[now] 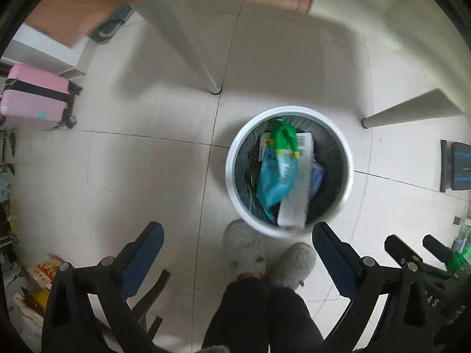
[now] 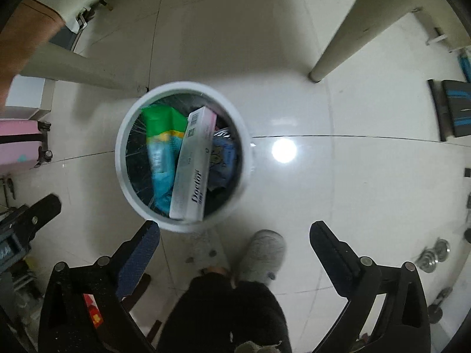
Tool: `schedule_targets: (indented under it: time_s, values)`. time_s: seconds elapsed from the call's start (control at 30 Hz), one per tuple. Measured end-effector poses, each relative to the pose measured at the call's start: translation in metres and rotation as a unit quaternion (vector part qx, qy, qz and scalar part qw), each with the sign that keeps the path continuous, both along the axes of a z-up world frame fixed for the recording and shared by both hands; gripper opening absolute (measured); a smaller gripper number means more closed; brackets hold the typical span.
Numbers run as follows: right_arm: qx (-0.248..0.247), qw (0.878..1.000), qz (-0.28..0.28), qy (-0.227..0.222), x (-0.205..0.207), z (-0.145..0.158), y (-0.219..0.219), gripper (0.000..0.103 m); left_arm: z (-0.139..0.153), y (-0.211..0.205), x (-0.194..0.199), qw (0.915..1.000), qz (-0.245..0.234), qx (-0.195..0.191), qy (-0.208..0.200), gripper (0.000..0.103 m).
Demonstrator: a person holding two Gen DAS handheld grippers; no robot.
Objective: Collect trash
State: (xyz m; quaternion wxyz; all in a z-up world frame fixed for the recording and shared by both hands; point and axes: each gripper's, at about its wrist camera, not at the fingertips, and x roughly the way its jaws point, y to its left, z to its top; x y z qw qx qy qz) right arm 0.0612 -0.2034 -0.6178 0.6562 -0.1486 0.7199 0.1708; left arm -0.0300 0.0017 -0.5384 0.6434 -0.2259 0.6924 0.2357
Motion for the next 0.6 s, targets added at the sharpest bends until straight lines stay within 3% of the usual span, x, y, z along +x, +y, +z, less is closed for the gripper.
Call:
schedule_targets:
  time_s: [0.17,0.6]
  values:
    - [0.009,1.000,0.016,-0.018,-0.007,0.082,-0.025,0.103,0.086,-0.016,-0.011,0.9996,-0.001,0.012,-0.025,0.103]
    - [0.057,0.997,0.001,-0.059,-0.061,0.355,-0.063,0.103,0.284,-0.066,-0.053,0.9939,-0.062,-0.022,-0.088,0.103]
